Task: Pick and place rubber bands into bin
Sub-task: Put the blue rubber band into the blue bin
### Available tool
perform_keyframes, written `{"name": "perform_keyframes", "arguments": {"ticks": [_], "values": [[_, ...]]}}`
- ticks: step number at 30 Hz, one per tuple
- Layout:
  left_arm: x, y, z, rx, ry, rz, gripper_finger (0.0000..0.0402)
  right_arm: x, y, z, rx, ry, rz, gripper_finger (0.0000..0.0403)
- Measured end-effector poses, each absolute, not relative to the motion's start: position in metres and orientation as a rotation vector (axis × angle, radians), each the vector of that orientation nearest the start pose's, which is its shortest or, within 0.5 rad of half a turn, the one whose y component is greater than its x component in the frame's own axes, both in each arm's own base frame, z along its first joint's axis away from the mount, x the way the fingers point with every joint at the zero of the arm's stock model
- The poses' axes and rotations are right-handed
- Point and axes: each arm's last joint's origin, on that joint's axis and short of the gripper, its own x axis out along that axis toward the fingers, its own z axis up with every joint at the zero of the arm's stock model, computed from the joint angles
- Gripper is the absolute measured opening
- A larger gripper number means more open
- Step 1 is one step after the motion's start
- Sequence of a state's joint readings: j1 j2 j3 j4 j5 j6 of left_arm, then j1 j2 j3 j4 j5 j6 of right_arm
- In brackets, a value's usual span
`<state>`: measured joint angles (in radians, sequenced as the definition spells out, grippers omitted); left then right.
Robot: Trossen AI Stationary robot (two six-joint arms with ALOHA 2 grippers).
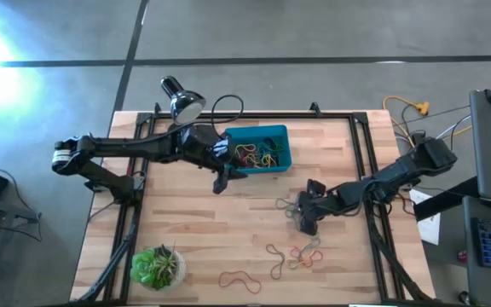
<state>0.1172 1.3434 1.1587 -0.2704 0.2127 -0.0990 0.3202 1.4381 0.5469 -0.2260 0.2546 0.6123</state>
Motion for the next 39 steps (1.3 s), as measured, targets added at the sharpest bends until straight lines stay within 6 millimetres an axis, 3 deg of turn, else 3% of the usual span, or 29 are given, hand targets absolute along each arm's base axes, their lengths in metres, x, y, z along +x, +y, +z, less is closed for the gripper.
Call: {"name": "perform_keyframes", "arguments": {"ticks": [9,20,26,39], "values": [[0.297,0.028,0.333,-0.171,0.454,-0.074,0.0148,0.219,0.062,0.128,0.257,1.022,-0.288,0.0086],[0.297,0.028,0.333,-0.171,0.454,-0.074,0.0148,0.224,0.043,0.129,0.295,1.01,-0.36,0.0077],[0.297,0.028,0.333,-0.171,0.454,-0.074,0.0148,0.229,0.044,0.131,0.277,0.975,-0.29,0.0086],[0.297,0.028,0.332,-0.171,0.453,-0.073,0.0148,0.22,0.041,0.12,0.262,1.0,-0.295,0.0084]]}}
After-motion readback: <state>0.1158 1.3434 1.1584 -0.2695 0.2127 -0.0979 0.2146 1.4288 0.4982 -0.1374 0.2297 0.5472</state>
